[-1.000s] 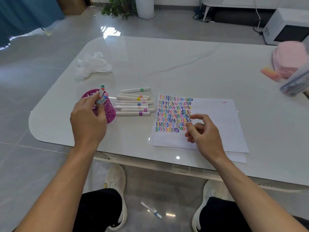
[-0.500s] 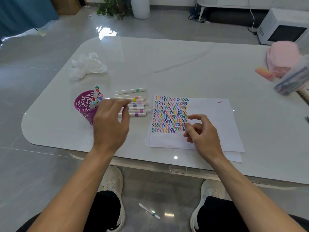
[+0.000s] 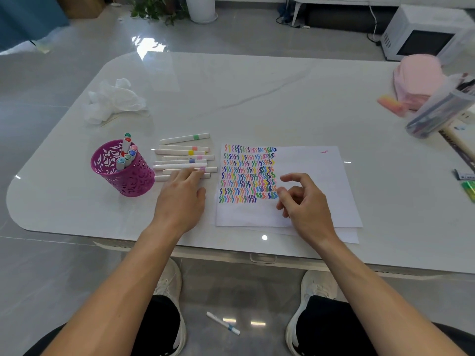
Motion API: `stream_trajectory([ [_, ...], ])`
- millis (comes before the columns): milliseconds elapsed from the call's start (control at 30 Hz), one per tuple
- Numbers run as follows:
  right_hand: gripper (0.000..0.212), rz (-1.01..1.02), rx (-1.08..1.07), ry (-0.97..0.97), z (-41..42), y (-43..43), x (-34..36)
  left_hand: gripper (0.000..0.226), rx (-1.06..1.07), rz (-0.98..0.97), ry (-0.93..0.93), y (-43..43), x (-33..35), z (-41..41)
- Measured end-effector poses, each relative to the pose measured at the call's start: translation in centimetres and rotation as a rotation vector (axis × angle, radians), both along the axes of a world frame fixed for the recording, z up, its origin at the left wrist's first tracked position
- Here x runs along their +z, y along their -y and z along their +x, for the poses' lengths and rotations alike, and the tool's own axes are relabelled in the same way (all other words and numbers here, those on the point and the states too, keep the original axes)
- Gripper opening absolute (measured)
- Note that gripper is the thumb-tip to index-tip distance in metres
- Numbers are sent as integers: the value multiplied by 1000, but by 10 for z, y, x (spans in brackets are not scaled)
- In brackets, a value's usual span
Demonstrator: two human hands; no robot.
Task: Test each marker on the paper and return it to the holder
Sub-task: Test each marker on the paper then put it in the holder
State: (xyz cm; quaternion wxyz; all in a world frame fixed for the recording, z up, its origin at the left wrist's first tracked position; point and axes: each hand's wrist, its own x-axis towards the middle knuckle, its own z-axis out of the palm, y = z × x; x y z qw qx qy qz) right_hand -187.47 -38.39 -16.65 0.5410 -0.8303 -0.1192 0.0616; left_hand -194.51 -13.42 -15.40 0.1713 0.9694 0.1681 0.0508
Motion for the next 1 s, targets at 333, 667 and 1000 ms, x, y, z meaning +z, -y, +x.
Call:
stream_trajectory([
  [333, 17, -17, 28, 6, -1, 0, 0, 23, 21, 24, 9, 3, -2, 1],
  [667, 13, -31, 34, 2, -2, -1, -3, 12, 5, -29, 84, 8, 7, 1],
  [1000, 10, -71, 65, 9, -4, -2, -2, 9, -32, -276, 377, 25, 33, 3],
])
